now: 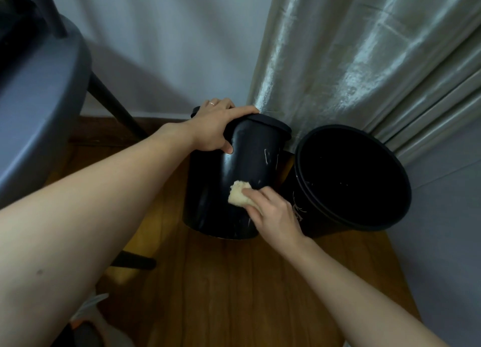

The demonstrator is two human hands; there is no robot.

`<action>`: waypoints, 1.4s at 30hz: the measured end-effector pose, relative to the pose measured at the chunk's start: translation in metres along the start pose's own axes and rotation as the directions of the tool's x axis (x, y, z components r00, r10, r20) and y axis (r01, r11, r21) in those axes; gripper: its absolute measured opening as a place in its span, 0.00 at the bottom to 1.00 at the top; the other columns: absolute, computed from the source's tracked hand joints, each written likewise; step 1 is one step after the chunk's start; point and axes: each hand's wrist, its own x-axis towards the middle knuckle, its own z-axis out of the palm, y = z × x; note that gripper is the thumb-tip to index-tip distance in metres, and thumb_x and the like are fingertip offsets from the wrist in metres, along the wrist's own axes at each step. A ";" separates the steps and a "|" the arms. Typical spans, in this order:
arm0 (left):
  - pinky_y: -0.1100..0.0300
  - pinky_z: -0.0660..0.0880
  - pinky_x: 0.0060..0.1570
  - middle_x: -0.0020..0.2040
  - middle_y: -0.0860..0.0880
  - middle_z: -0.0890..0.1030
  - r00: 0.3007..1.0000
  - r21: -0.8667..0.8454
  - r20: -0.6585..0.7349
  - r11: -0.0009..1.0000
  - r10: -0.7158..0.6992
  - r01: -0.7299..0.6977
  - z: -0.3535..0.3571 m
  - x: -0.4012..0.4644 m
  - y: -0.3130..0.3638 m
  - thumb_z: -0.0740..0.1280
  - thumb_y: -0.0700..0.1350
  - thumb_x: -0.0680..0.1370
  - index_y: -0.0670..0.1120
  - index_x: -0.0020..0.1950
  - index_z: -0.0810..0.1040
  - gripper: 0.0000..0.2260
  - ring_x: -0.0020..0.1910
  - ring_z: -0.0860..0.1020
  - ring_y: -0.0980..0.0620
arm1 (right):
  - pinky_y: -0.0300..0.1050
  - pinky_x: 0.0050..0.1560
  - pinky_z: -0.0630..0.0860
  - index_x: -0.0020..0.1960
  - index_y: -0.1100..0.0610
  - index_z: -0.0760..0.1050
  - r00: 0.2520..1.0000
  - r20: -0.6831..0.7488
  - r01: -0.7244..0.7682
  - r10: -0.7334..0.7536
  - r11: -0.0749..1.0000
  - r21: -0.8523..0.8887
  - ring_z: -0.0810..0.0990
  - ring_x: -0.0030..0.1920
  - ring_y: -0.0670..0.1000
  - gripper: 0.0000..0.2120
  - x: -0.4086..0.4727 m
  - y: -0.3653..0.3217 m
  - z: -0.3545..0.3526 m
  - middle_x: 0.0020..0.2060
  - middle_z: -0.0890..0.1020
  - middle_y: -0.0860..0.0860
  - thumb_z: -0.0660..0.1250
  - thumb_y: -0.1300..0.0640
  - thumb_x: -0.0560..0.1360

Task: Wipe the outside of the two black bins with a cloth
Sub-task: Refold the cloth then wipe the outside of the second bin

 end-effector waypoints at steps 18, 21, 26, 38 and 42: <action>0.49 0.59 0.66 0.57 0.46 0.68 1.000 -0.017 0.012 1.000 -0.006 0.006 -0.003 -0.003 -0.001 0.78 0.47 0.67 0.63 0.75 0.58 0.43 0.60 0.65 0.43 | 0.48 0.34 0.80 0.60 0.54 0.72 0.950 0.213 0.230 -0.229 0.973 0.018 0.76 0.40 0.51 0.11 -0.038 0.006 0.016 0.43 0.75 0.53 0.61 0.57 0.79; 0.50 0.59 0.66 0.56 0.48 0.67 1.000 -0.035 0.011 0.999 -0.016 0.016 -0.004 -0.003 0.000 0.79 0.47 0.66 0.64 0.75 0.59 0.43 0.60 0.65 0.43 | 0.46 0.36 0.80 0.61 0.54 0.72 0.918 0.291 0.268 -0.269 0.962 0.044 0.76 0.42 0.49 0.11 -0.046 0.006 0.018 0.45 0.76 0.52 0.60 0.56 0.79; 0.48 0.59 0.67 0.57 0.49 0.68 0.999 -0.039 0.008 0.998 -0.040 0.040 -0.005 -0.002 0.005 0.78 0.47 0.63 0.63 0.72 0.61 0.43 0.61 0.66 0.44 | 0.46 0.38 0.80 0.61 0.53 0.72 0.969 0.187 0.157 -0.161 0.987 0.032 0.77 0.43 0.50 0.12 -0.035 0.008 0.015 0.45 0.76 0.52 0.63 0.56 0.79; 0.39 0.55 0.69 0.61 0.46 0.66 0.998 0.116 0.044 0.993 -0.041 0.035 -0.004 0.000 0.027 0.80 0.53 0.63 0.66 0.75 0.55 0.48 0.64 0.63 0.43 | 0.42 0.41 0.78 0.61 0.54 0.75 0.979 0.165 0.113 -0.122 0.992 0.062 0.77 0.43 0.48 0.13 -0.029 0.006 0.010 0.44 0.76 0.50 0.65 0.50 0.78; 0.45 0.56 0.66 0.53 0.50 0.63 0.996 0.017 0.044 0.997 -0.077 0.076 -0.007 -0.002 0.022 0.81 0.48 0.61 0.68 0.72 0.59 0.47 0.57 0.61 0.48 | 0.43 0.40 0.79 0.61 0.54 0.75 0.982 0.136 0.123 -0.128 0.991 0.046 0.77 0.42 0.48 0.14 -0.028 0.005 0.008 0.43 0.76 0.51 0.66 0.50 0.78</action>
